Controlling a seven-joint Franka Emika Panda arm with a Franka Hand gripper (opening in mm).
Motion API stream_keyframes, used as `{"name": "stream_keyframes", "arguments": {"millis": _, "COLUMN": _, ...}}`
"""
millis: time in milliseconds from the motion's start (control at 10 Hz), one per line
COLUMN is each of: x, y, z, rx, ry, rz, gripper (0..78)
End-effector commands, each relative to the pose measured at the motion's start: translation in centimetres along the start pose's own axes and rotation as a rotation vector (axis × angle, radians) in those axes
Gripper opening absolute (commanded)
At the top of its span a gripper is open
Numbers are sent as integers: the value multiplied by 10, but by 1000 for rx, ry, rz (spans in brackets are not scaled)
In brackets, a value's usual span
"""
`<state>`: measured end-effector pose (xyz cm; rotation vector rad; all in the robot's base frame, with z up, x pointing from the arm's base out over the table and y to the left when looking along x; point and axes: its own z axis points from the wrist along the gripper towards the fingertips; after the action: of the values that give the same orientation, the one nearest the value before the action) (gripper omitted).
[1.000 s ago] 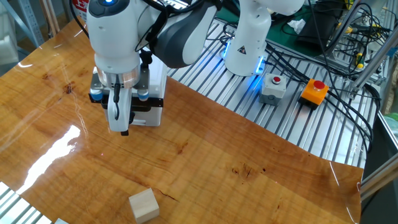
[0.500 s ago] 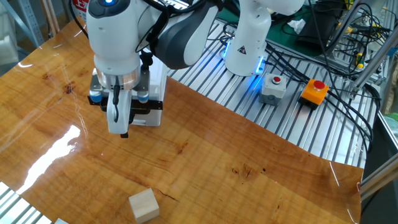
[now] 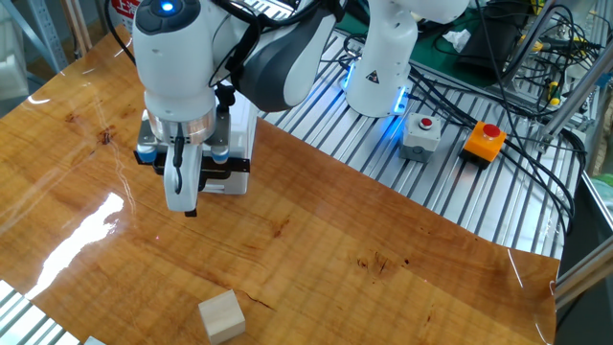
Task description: Put things in the drawer
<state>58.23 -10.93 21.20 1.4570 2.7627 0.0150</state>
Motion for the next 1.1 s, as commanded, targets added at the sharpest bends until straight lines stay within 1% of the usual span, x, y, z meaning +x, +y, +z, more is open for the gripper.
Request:
{"name": "stream_keyframes", "arguments": {"millis": 100, "x": -2, "y": 8, "z": -3, "rx": -1, "ry": -1, "rz": 4, "gripper": 774}}
{"name": "stream_keyframes", "arguments": {"millis": 500, "x": -2, "y": 9, "z": -4, "rx": 11, "ry": -5, "rz": 19, "gripper": 774}}
{"name": "stream_keyframes", "arguments": {"millis": 700, "x": -2, "y": 9, "z": -4, "rx": 10, "ry": -4, "rz": 29, "gripper": 774}}
{"name": "stream_keyframes", "arguments": {"millis": 800, "x": -2, "y": 9, "z": -4, "rx": 12, "ry": -5, "rz": 27, "gripper": 774}}
{"name": "stream_keyframes", "arguments": {"millis": 900, "x": -2, "y": 9, "z": -4, "rx": 22, "ry": -18, "rz": 22, "gripper": 774}}
{"name": "stream_keyframes", "arguments": {"millis": 1100, "x": -2, "y": 9, "z": -4, "rx": 19, "ry": -18, "rz": -5, "gripper": 774}}
